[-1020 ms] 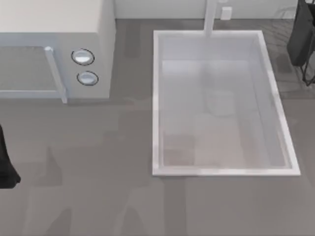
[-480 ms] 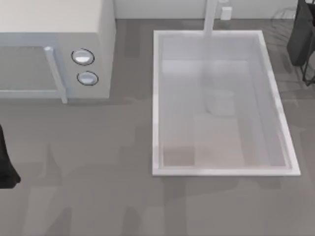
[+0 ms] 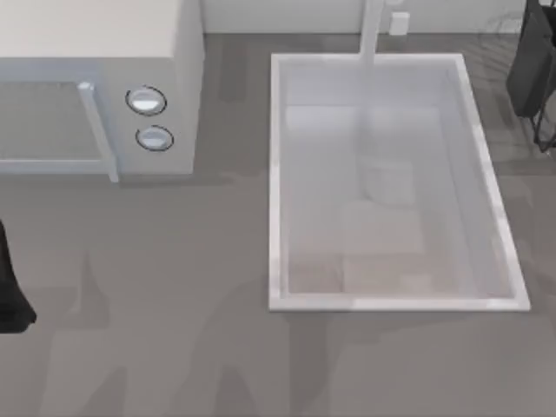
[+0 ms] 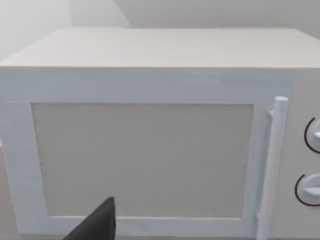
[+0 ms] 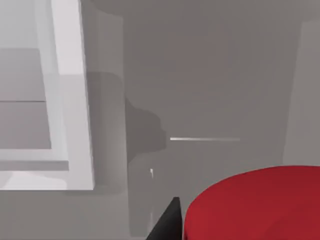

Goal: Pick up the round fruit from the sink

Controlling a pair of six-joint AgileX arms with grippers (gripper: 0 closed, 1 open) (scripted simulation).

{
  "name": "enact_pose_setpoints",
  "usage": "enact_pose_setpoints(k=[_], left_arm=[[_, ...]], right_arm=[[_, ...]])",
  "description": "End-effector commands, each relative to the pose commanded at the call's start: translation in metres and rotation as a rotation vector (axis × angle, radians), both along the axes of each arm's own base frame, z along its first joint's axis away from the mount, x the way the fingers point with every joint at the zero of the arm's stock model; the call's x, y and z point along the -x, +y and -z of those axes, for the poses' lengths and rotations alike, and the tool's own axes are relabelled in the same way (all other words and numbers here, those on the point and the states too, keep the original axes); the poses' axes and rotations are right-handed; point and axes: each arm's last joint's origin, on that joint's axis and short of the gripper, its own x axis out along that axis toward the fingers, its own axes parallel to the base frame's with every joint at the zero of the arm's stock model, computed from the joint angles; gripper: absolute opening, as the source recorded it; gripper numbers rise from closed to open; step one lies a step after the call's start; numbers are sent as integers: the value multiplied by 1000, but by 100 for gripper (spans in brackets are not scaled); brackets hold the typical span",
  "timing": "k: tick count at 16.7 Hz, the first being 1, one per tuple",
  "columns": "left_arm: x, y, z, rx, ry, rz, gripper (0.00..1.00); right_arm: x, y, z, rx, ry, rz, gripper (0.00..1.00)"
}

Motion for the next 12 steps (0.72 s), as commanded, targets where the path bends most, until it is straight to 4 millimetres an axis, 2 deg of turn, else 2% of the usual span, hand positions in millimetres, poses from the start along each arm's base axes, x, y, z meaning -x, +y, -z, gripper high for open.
enact_pose_setpoints(k=[2, 4, 8, 12], left_arm=[[0, 0, 0, 0, 0, 0, 100], [0, 0, 0, 0, 0, 0, 100], [0, 0, 0, 0, 0, 0, 100], [0, 0, 0, 0, 0, 0, 100]], right_arm=[[2, 0, 23, 0, 0, 0, 0], [6, 0, 38, 0, 10, 1, 0], [6, 0, 41, 0, 12, 1, 0], [6, 0, 41, 0, 12, 1, 30]])
